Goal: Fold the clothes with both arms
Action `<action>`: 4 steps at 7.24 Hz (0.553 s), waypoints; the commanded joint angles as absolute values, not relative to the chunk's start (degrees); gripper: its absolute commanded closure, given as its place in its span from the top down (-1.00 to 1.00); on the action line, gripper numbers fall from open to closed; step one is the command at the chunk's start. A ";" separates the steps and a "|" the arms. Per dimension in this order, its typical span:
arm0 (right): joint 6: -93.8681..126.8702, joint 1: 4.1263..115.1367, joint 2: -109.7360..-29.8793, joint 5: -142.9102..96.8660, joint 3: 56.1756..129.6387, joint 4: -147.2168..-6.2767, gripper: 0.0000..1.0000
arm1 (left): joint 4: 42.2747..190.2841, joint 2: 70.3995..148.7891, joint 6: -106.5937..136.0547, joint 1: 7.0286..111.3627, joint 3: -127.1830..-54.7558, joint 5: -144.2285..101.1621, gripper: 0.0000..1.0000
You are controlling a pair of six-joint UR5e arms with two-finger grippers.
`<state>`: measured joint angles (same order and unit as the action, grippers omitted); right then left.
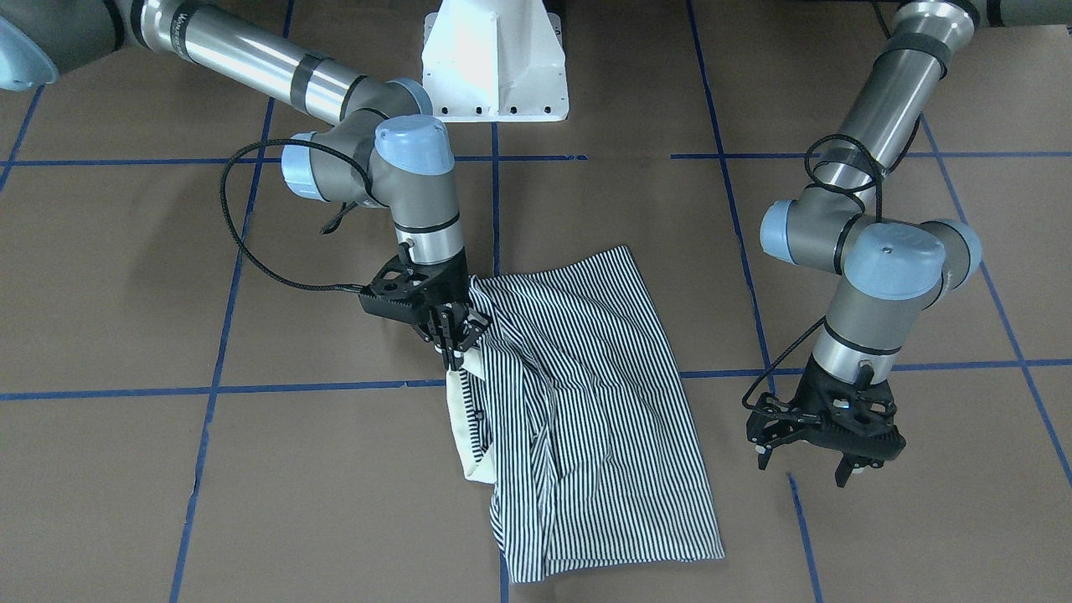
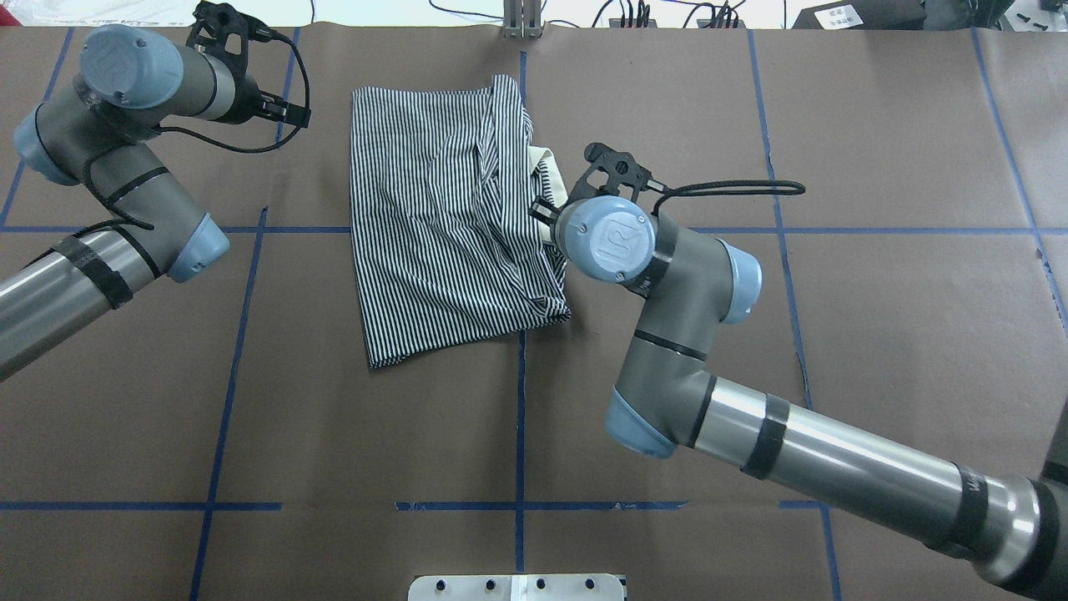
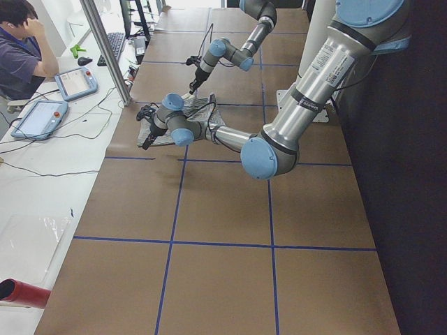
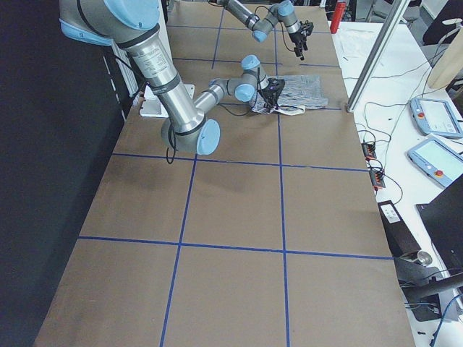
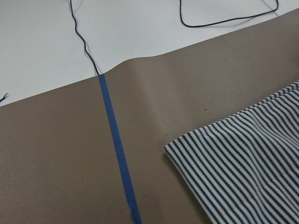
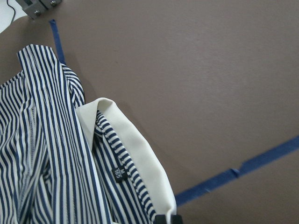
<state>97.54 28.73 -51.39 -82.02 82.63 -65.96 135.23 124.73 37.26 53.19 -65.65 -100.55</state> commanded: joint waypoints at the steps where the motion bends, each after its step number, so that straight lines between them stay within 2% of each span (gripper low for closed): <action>1: 97.47 25.23 -62.54 -78.58 94.35 -65.92 -1.00 | 135.26 124.80 37.27 52.91 -65.65 -100.55 1.00; 2: 97.38 25.05 -65.88 -78.40 97.18 -65.92 -1.00 | 135.18 124.80 37.27 52.91 -65.65 -100.55 1.00; 4: 96.68 25.14 -67.15 -77.09 97.38 -65.83 -1.00 | 135.26 124.81 37.26 52.65 -65.65 -100.55 1.00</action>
